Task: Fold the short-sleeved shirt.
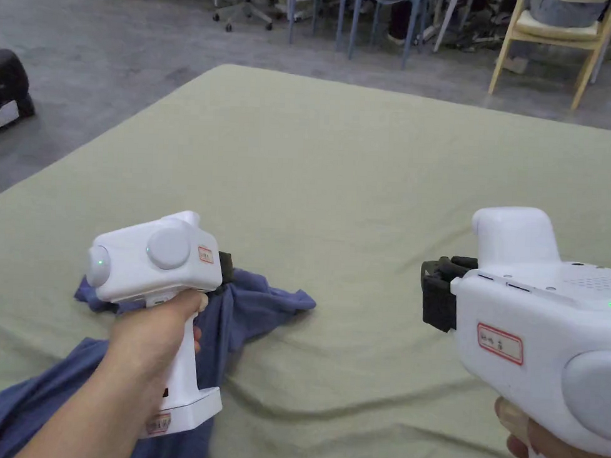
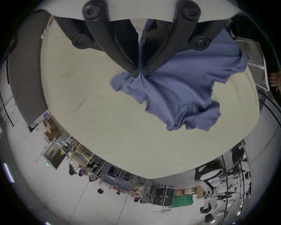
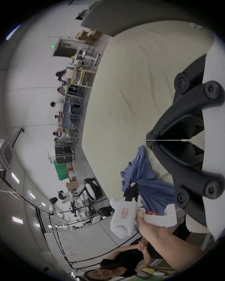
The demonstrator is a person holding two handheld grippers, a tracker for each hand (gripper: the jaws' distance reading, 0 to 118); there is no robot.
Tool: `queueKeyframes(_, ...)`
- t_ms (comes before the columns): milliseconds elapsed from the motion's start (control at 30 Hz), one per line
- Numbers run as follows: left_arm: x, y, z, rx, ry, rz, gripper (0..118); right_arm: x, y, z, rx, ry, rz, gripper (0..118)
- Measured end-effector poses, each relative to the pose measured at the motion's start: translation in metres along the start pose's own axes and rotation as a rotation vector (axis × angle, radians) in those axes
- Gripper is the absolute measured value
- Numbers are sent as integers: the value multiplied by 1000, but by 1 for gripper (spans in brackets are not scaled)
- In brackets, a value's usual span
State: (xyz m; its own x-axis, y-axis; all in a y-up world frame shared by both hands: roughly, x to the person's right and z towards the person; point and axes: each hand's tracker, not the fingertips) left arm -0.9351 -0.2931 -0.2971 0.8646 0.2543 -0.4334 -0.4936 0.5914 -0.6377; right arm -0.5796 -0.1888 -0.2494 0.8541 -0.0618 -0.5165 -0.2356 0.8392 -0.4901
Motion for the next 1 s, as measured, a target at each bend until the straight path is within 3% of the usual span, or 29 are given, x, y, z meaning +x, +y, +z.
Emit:
queueKeyframes(233,168,6,45,93,-180,-267,1,96,-21,85,53,-212,-115,3)
queueKeyframes(333,280,-30,41,71,-236,-493,1,134,-25,135,102,-312,-181,3)
queueKeyframes(567,467,-229,13,-232,-478,-815,1,191,-37,249,166,-588,-170,3)
queueKeyframes(667,500,-320,15,-373,-555,-932,1,204,-48,278,165,-661,-201,3)
queueKeyframes(833,504,-422,25,-497,-581,-1093,1,213,-70,289,147,-688,-232,3)
queueKeyframes(867,500,-429,25,-486,-586,-1091,13,213,-74,287,140,-683,-238,3)
queueKeyframes(900,497,-430,25,-456,-592,-1106,54,214,-76,285,136,-676,-243,3)
queueKeyframes(933,492,-423,28,-368,-649,-1078,102,215,-80,281,128,-661,-249,3)
queueKeyframes(967,488,-410,31,-335,-692,-1004,118,215,-82,278,124,-650,-255,3)
queueKeyframes(1000,482,-386,37,-323,-738,-944,118,215,-83,276,125,-638,-266,3)
